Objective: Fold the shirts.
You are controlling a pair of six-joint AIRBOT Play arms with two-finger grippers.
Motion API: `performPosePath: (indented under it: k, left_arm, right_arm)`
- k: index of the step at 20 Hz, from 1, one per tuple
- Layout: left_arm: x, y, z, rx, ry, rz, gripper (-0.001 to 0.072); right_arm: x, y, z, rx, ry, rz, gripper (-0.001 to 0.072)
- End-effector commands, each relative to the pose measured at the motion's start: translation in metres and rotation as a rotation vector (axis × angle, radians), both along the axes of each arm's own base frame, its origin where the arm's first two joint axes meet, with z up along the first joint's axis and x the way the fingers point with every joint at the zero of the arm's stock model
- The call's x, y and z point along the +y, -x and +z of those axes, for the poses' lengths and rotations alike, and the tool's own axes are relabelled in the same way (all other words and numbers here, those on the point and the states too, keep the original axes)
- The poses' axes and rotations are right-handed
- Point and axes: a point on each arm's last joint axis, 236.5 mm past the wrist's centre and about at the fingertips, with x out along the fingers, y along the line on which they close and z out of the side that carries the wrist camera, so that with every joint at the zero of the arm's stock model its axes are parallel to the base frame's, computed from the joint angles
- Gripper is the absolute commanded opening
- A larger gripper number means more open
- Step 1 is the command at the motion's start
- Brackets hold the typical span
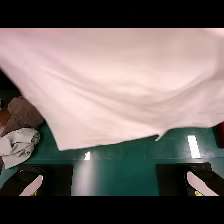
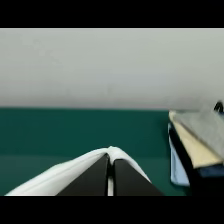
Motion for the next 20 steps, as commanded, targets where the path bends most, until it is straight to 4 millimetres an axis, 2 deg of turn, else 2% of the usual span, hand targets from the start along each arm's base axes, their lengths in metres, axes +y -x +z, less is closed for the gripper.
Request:
performPosePath:
  k: [1, 3, 4, 5, 7, 11, 14, 17, 20]
  left_arm:
    - [-0.004, -0.055, -0.129, 0.318, -0.031, 0.011, 0.0023]
    - [-0.006, -0.086, -0.192, 0.446, -0.036, 0.021, 0.0023]
    - [-0.007, -0.102, -0.216, 0.482, -0.036, 0.028, 0.0024]
    - [-0.007, -0.12, -0.237, 0.507, -0.035, 0.037, 0.0024]
    - [-0.008, -0.156, -0.266, 0.513, -0.023, 0.058, 0.0024]
    - [-0.006, -0.22, -0.298, 0.426, 0.011, 0.111, 0.0023]
    - [-0.002, -0.253, -0.303, 0.333, 0.034, 0.147, 0.0024]
    - [0.002, -0.276, -0.303, 0.248, 0.052, 0.175, 0.0023]
    - [0.005, -0.281, -0.316, 0.261, 0.037, 0.181, 0.0023]
  right_arm:
    - [-0.005, -0.058, -0.114, 0.412, -0.016, 0.002, 0.0017]
    - [-0.007, -0.087, -0.199, 0.642, -0.02, 0.01, 0.0017]
    - [-0.007, -0.098, -0.234, 0.728, -0.016, 0.018, 0.0016]
    - [-0.008, -0.111, -0.266, 0.786, -0.012, 0.026, 0.0017]
    - [-0.011, -0.144, -0.305, 0.789, -0.012, 0.025, 0.0017]
    - [-0.015, -0.208, -0.344, 0.684, -0.006, 0.021, 0.0017]
    - [-0.018, -0.243, -0.36, 0.606, 0.002, 0.016, 0.0017]
    - [-0.021, -0.265, -0.367, 0.546, 0.014, 0.012, 0.0017]
    - [-0.03, -0.271, -0.37, 0.534, 0.059, -0.004, 0.0017]
